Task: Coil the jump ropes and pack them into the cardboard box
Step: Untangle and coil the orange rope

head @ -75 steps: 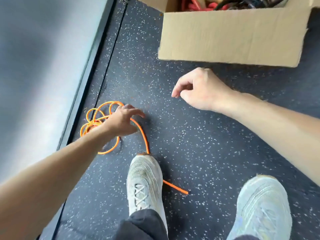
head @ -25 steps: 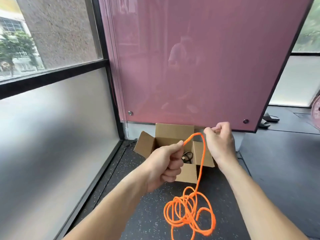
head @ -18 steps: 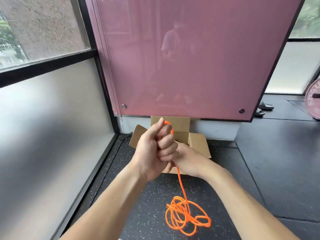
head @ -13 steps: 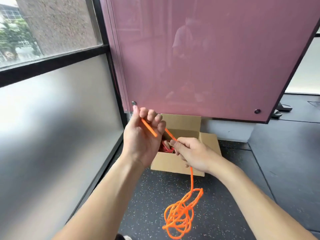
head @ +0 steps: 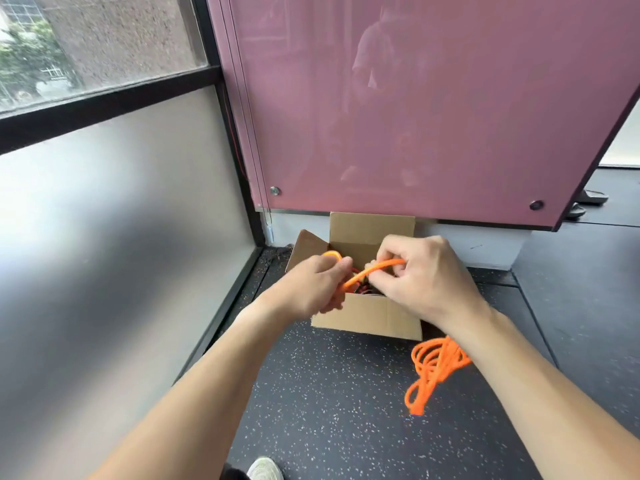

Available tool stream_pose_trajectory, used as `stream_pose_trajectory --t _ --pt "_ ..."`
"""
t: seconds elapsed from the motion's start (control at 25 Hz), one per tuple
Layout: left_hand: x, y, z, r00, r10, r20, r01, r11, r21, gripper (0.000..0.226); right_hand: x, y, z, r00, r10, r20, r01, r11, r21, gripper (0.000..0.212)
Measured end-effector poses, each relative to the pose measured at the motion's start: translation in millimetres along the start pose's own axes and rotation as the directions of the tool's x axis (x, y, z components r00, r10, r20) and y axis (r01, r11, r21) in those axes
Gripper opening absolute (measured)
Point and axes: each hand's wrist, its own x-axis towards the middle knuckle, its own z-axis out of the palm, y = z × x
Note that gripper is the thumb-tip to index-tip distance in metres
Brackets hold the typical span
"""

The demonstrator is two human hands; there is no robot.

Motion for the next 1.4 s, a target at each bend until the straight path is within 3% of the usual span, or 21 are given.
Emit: stream_pose_trajectory --t 0.08,0.16,0.24,0.32,0.36,0.44,0.56,0.64,0.72,0.76,0.8,0.88,0.92,0.96,1.0,1.04,1.08,1.12,1.24,1.36,1.4 --pt "-4 4 8 0.983 0.016 0.184 0.009 0.991 -0.132 0.050 4 18 -6 0.991 0.118 -0.055 -0.115 0.992 0.053 0.027" --pt "-4 9 10 0.987 0.094 0.127 -0.052 0.951 -0.305 0.045 4 40 -4 0.957 0.281 0.074 -0.283 0.959 0.019 0.031" --pt "-1 11 7 0.995 0.093 -0.033 -0.098 0.867 -0.489 0.041 -1 55 8 0.819 0.448 0.359 -0.369 0.890 -0.269 0.040" --pt "0 12 4 0.982 0.069 -0.175 -0.149 0.852 -0.501 0.037 -8 58 17 0.650 0.581 0.489 -0.410 0.810 -0.418 0.042" --pt "1 8 3 0.965 0.058 -0.254 -0.167 0.887 -0.431 0.035 -8 56 18 0.609 0.616 0.500 -0.507 0.787 -0.351 0.040" --pt "2 4 0 0.915 0.042 -0.401 -0.181 0.932 -0.315 0.031 -3 49 14 0.591 0.660 0.464 -0.746 0.666 0.003 0.035" --pt "2 -1 -12 0.888 0.022 -0.459 -0.246 0.866 -0.435 0.046 6 39 4 0.614 0.650 0.448 -0.783 0.432 0.447 0.047" --pt "1 -6 -17 0.927 0.126 -0.352 -0.263 0.889 -0.374 0.054 9 30 -2 0.632 0.588 0.505 -0.714 0.188 0.674 0.057" --pt "-4 -7 -12 0.976 0.203 -0.082 -0.217 0.944 -0.250 0.044 14 22 -7 0.651 0.492 0.578 -0.604 -0.126 0.787 0.052" --pt "-6 -8 -5 0.981 0.178 0.080 -0.161 0.969 -0.187 0.054 16 17 -11 0.678 0.438 0.591 -0.547 -0.238 0.803 0.049" --pt "-7 -9 2 0.969 0.150 0.198 -0.131 0.986 -0.106 0.062 17 12 -15 0.705 0.401 0.584 -0.490 -0.320 0.811 0.046" --pt "-1 -13 16 0.956 0.171 0.238 -0.196 0.977 0.086 0.035 18 9 -18 0.764 0.348 0.544 -0.388 -0.425 0.818 0.036" --pt "0 -11 20 0.962 0.189 0.196 -0.212 0.972 0.102 0.016 18 12 -18 0.788 0.338 0.514 -0.368 -0.412 0.834 0.028" --pt "2 -9 23 0.972 0.179 0.152 -0.189 0.981 0.053 0.018 18 15 -16 0.787 0.378 0.488 -0.400 -0.289 0.870 0.018" --pt "3 -7 23 0.981 0.152 0.120 -0.148 0.988 -0.047 0.026 15 17 -15 0.781 0.426 0.457 -0.506 0.003 0.863 0.024" --pt "3 -5 23 0.984 0.135 0.115 -0.116 0.981 -0.158 0.031 11 19 -13 0.790 0.441 0.426 -0.594 0.380 0.709 0.039" --pt "4 -4 23 0.981 0.141 0.130 -0.107 0.964 -0.242 0.034 5 22 -10 0.806 0.418 0.419 -0.587 0.653 0.478 0.048" --pt "3 -2 23 0.980 0.152 0.132 -0.104 0.944 -0.313 0.036 0 23 -8 0.803 0.390 0.450 -0.546 0.785 0.294 0.053" --pt "0 11 19 0.997 0.021 -0.074 -0.055 0.864 -0.501 0.037 -7 16 -13 0.770 0.289 0.568 -0.546 0.760 0.354 0.037" --pt "7 13 11 0.942 -0.156 -0.296 -0.056 0.799 -0.598 0.036 3 14 -19 0.805 0.261 0.533 -0.555 0.651 0.519 0.003" --pt "11 10 5 0.910 -0.213 -0.356 -0.068 0.770 -0.634 0.035 5 16 -22 0.801 0.278 0.530 -0.565 0.645 0.515 0.013"
